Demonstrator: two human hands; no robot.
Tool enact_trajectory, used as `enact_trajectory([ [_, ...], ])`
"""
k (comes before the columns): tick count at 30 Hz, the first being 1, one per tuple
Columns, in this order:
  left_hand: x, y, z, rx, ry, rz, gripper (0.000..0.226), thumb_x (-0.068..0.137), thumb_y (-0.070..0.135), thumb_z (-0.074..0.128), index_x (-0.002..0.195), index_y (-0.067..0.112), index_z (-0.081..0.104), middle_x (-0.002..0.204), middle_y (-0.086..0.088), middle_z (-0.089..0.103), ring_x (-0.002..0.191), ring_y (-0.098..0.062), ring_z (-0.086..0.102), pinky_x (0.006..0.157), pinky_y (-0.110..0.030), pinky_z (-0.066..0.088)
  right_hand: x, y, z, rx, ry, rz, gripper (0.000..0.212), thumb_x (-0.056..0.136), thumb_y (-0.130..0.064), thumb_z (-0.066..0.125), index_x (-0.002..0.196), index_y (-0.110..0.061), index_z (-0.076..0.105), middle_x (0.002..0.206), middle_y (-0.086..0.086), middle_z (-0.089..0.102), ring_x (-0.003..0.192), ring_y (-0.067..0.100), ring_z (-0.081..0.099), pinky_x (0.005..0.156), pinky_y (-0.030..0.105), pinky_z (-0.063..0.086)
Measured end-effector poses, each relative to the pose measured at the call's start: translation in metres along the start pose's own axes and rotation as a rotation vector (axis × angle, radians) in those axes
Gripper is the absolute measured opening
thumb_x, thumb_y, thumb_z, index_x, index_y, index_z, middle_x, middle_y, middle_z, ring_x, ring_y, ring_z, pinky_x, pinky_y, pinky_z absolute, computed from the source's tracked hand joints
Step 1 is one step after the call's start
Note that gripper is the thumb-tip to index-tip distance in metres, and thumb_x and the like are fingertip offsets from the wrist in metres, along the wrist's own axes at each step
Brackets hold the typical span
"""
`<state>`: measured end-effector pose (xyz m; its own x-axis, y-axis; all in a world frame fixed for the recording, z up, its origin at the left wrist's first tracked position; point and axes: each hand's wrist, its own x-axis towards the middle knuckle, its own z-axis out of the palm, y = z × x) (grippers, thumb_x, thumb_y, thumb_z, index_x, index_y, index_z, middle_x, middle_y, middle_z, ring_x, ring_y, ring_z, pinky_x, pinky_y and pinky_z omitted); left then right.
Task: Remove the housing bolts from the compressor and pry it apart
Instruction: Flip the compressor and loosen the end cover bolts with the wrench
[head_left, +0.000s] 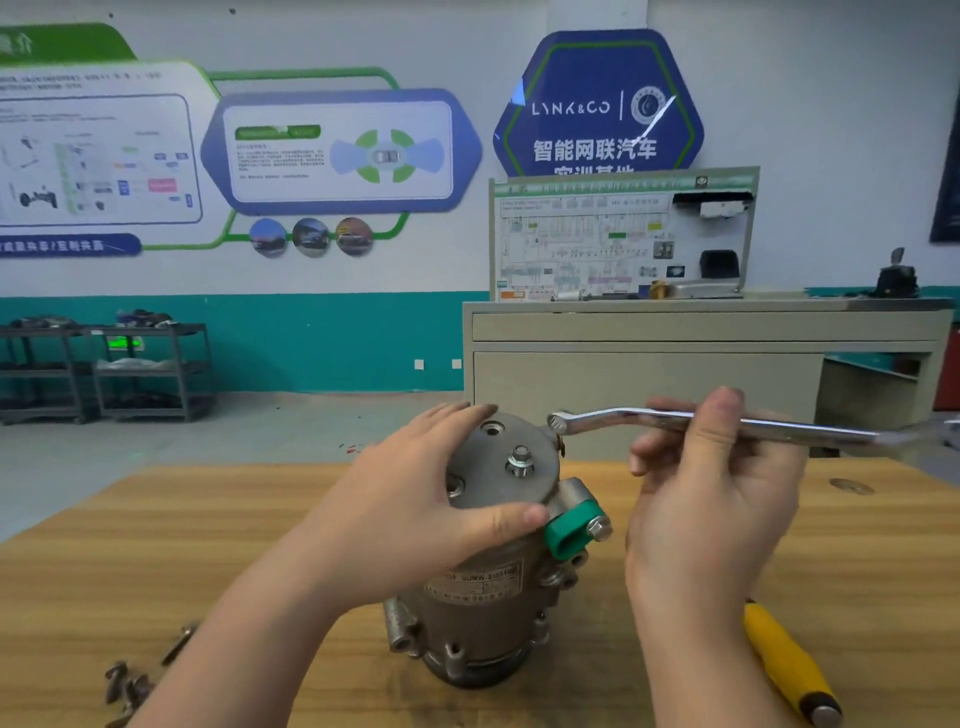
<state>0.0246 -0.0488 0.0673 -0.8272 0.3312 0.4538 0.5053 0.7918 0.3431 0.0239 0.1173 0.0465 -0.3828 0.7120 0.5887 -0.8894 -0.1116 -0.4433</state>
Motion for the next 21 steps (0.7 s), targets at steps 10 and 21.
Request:
enact_trajectory([
  [10, 0.015, 0.033, 0.008, 0.496, -0.121, -0.081, 0.092, 0.067, 0.076, 0.022, 0.147, 0.03, 0.025, 0.152, 0.003, 0.029, 0.134, -0.026, 0.025, 0.108, -0.044, 0.033, -0.02, 0.01, 0.0, -0.343, -0.398, -0.497, 0.022, 0.099, -0.038, 0.044, 0.097, -0.017, 0.052, 0.085, 0.0, 0.057, 0.077, 0.008, 0.059, 0.071, 0.02, 0.049],
  [21, 0.022, 0.038, 0.028, 0.535, -0.044, -0.082, 0.081, 0.082, 0.075, 0.029, 0.142, 0.02, 0.03, 0.151, -0.007, 0.027, 0.142, -0.031, 0.014, 0.109, -0.045, 0.027, -0.013, 0.016, -0.006, -0.362, -0.305, -0.503, 0.017, 0.099, -0.039, 0.044, 0.097, -0.024, 0.051, 0.087, -0.002, 0.059, 0.074, 0.01, 0.059, 0.07, 0.018, 0.049],
])
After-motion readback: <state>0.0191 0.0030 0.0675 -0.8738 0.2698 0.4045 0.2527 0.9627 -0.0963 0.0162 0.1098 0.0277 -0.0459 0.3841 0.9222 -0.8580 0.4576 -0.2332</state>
